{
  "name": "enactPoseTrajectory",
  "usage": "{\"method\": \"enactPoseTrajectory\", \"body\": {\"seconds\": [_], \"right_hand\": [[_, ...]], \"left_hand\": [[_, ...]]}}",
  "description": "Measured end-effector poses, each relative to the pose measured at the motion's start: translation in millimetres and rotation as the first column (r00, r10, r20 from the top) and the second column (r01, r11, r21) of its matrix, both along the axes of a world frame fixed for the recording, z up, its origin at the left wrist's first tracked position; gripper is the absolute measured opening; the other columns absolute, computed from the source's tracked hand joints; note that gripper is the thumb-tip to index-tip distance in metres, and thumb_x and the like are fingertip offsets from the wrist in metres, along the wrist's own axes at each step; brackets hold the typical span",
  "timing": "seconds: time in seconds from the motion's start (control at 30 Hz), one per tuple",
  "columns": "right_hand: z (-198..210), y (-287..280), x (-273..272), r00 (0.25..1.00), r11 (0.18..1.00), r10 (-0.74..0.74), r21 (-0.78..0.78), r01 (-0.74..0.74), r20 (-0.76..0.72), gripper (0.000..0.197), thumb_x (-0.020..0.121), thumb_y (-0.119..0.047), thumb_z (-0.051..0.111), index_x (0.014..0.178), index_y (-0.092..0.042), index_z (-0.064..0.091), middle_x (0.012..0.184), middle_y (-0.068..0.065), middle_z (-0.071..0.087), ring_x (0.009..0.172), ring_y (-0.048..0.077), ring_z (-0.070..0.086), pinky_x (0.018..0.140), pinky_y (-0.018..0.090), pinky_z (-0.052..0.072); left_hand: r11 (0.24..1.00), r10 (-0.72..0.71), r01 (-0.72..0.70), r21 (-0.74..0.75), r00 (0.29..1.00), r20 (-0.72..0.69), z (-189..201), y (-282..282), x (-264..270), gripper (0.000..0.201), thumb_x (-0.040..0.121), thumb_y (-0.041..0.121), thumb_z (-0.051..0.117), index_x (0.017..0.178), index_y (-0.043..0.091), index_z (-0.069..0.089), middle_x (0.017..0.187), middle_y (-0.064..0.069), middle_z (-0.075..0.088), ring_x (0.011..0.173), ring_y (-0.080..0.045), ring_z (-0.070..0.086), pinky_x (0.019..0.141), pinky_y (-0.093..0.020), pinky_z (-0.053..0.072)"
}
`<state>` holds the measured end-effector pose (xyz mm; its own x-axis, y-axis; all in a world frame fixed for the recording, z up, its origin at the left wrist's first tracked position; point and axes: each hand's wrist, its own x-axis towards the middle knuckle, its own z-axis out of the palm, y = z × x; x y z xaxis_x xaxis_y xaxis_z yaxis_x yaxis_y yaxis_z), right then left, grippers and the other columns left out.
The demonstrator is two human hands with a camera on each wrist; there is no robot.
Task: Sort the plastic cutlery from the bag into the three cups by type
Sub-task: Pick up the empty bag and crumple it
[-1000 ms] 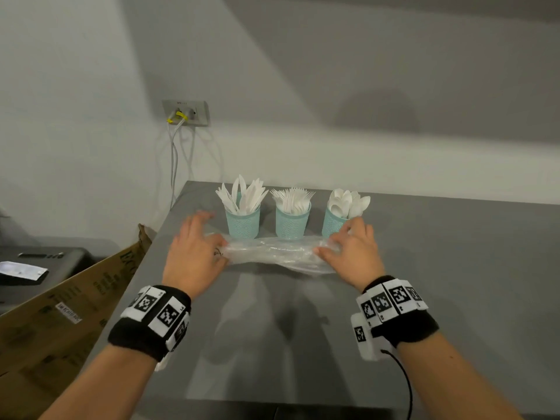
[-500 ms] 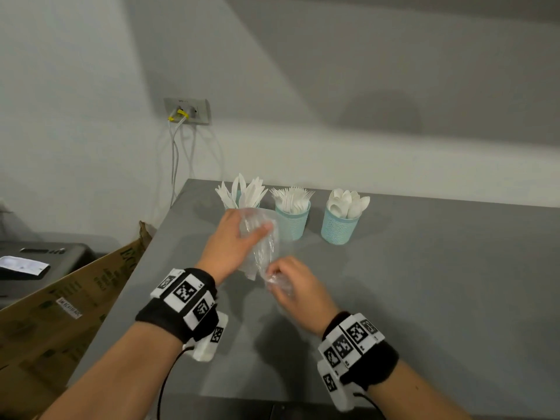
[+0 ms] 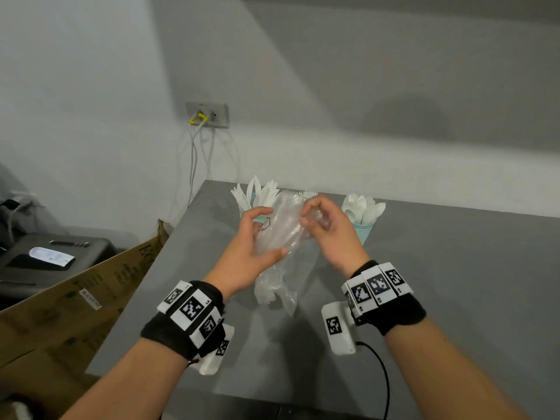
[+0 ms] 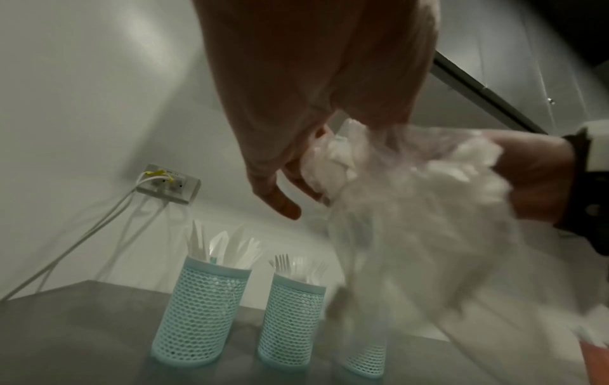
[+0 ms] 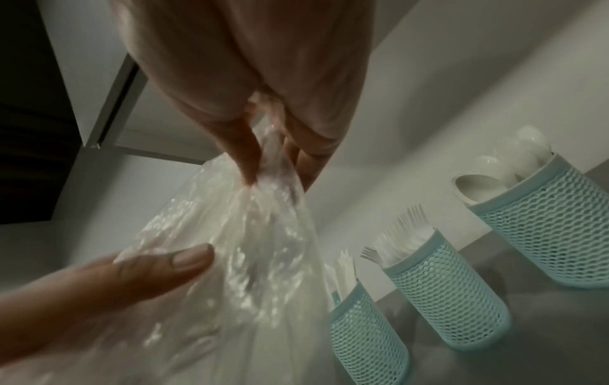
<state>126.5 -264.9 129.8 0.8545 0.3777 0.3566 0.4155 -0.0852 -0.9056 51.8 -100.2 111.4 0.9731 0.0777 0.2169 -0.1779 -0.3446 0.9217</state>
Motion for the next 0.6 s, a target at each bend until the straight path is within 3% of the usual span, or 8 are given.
{"method": "enactPoseTrajectory", "body": {"seconds": [0.07,0.13,0.2,0.27,0.33,0.43,0.5,0.6], "right_hand": [[2,-1,3,0.998,0.998,-0.059,-0.012,0.060,0.023,0.040,0.089,0.008,0.049,0.088,-0.029,0.066,0.101,-0.005,0.059,0.092,0.000,0.057,0.082,0.017,0.045],[2,-2,5,0.992,0.990,-0.124,-0.062,0.125,0.027,0.036,0.092,0.002,0.050,0.101,-0.029,0.068,0.111,-0.005,0.048,0.097,-0.017,0.047,0.091,0.014,0.040],[1,-2,2,0.994,0.981,-0.109,-0.166,0.103,-0.026,0.030,0.086,-0.023,0.067,0.115,-0.028,0.063,0.128,-0.008,0.032,0.111,-0.026,0.030,0.102,0.012,0.032],[-6,0,-5,0.998,0.920,-0.051,-0.390,0.039,-0.022,0.081,0.059,-0.061,0.076,0.130,-0.029,0.053,0.142,-0.016,0.015,0.131,-0.010,0.016,0.111,0.015,0.018],[-14,8,-16,0.998,0.819,-0.011,-0.572,0.041,0.056,0.104,0.042,-0.080,0.069,0.133,-0.036,0.047,0.146,-0.018,0.017,0.137,0.006,0.015,0.113,0.028,0.018],[-25,19,-22,0.999,0.915,-0.051,-0.401,0.049,0.005,0.060,0.057,-0.057,0.077,0.109,-0.031,0.060,0.114,-0.010,0.062,0.107,0.008,0.057,0.095,0.033,0.046],[-29,22,-26,0.988,0.991,-0.037,-0.131,0.018,-0.151,0.038,0.074,-0.025,0.078,0.106,-0.025,0.059,0.099,-0.005,0.069,0.088,0.007,0.065,0.081,0.027,0.051],[-33,19,-32,0.952,0.995,0.031,0.098,-0.002,-0.304,0.042,0.080,-0.005,0.071,0.106,-0.025,0.045,0.092,-0.004,0.069,0.081,0.006,0.066,0.078,0.027,0.054]], "left_hand": [[0.998,0.004,-0.005,-0.059,1.000,-0.015,-2,-1,-2,0.063,0.082,0.017,0.072,0.130,0.034,0.033,0.097,0.008,0.060,0.083,0.003,0.061,0.080,-0.012,0.046],[0.995,0.050,-0.049,-0.088,0.999,0.006,-3,-1,0,0.056,0.086,0.020,0.068,0.128,0.037,0.035,0.091,0.006,0.063,0.084,-0.010,0.066,0.084,-0.027,0.052],[0.992,0.098,-0.093,-0.084,0.994,0.051,-3,0,1,0.048,0.089,0.021,0.064,0.126,0.037,0.038,0.096,-0.004,0.065,0.085,-0.023,0.066,0.085,-0.035,0.053],[0.984,0.120,-0.106,-0.142,0.988,0.094,-2,-1,3,0.041,0.092,0.014,0.059,0.125,0.030,0.040,0.096,-0.011,0.065,0.083,-0.021,0.065,0.082,-0.029,0.053],[0.972,0.133,-0.105,-0.212,0.984,0.120,3,-4,5,0.036,0.092,0.012,0.057,0.121,0.029,0.043,0.093,-0.012,0.063,0.084,-0.017,0.064,0.081,-0.025,0.052],[0.951,0.126,-0.082,-0.298,0.984,0.130,11,-9,10,0.030,0.093,0.014,0.056,0.114,0.032,0.047,0.091,-0.006,0.060,0.083,-0.009,0.061,0.076,-0.019,0.053],[0.954,0.093,-0.055,-0.296,0.989,0.114,11,-9,13,0.025,0.093,0.019,0.057,0.114,0.031,0.051,0.100,-0.004,0.059,0.093,-0.013,0.060,0.082,-0.023,0.053],[0.981,0.080,-0.065,-0.182,0.994,0.076,4,-3,15,0.031,0.085,0.047,0.058,0.115,0.043,0.055,0.116,-0.001,0.054,0.111,-0.020,0.053,0.095,-0.033,0.047]]}}
